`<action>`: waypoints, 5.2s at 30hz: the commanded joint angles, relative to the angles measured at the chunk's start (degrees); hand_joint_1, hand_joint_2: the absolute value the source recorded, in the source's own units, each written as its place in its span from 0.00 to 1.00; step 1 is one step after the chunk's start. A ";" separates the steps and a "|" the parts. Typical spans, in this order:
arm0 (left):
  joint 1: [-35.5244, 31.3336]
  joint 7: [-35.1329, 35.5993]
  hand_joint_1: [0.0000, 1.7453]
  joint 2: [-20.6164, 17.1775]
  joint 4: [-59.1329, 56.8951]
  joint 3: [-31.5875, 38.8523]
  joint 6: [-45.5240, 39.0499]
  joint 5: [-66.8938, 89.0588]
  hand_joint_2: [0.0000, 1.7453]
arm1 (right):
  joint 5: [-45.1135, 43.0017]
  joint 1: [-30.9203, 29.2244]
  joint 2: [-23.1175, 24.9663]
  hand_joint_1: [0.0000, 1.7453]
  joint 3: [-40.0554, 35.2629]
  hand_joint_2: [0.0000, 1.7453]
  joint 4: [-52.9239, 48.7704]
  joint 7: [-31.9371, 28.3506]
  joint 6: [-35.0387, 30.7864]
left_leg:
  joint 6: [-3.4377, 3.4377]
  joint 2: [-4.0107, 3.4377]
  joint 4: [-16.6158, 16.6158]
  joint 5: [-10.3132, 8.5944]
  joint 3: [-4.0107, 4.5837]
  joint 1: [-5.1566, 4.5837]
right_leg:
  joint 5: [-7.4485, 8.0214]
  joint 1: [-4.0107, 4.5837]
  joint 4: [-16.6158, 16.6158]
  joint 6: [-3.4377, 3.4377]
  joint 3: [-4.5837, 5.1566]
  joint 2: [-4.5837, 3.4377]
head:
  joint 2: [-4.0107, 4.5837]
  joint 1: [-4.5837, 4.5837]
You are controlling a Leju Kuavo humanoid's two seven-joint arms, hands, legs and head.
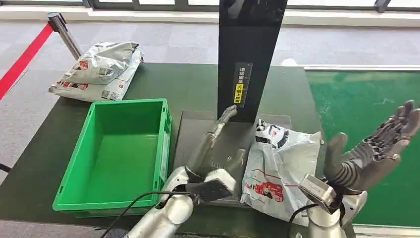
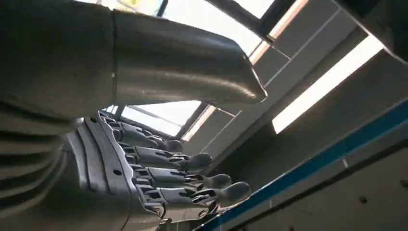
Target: Moved the parcel from conveyor to table for the left to box.
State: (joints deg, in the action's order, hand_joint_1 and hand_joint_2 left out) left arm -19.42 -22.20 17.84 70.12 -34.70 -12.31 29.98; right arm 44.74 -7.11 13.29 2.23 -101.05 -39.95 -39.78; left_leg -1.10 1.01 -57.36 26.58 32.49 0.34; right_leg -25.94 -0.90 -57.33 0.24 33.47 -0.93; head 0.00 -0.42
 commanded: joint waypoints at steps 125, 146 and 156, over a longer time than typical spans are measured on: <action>3.73 -2.91 1.00 2.16 14.65 47.55 -27.69 32.57 1.00 | 1.81 -1.75 4.98 0.00 14.09 1.00 4.01 -0.05 -0.22 | 0.07 -0.14 0.05 -0.02 0.08 0.01 | 0.07 0.00 0.03 0.04 0.01 -0.03 | 0.00 -0.02; 4.87 5.21 0.00 2.16 16.08 48.18 -27.69 34.88 0.00 | 1.68 0.47 2.63 0.00 11.70 1.00 3.36 2.83 -0.22 | 0.07 -0.14 0.09 -0.02 0.03 0.03 | 0.05 0.02 0.08 0.03 -0.05 0.01 | 0.00 -0.02; 5.68 3.89 0.00 2.16 20.43 53.03 -27.69 30.89 0.00 | 1.79 0.20 1.30 0.00 10.20 1.00 6.04 4.65 -0.22 | 0.09 -0.32 0.13 -0.02 -0.01 0.04 | 0.12 0.04 0.14 0.03 -0.06 -0.14 | 0.00 -0.02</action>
State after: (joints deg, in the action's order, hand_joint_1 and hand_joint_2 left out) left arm -15.31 -16.83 19.08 87.41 12.52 -40.06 64.11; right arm 46.51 -6.09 17.09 14.34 -98.66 -36.17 -39.78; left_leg -1.06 1.01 -57.35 26.55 32.64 0.35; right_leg -25.90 -0.93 -57.37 0.31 33.52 -0.93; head 0.00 -0.44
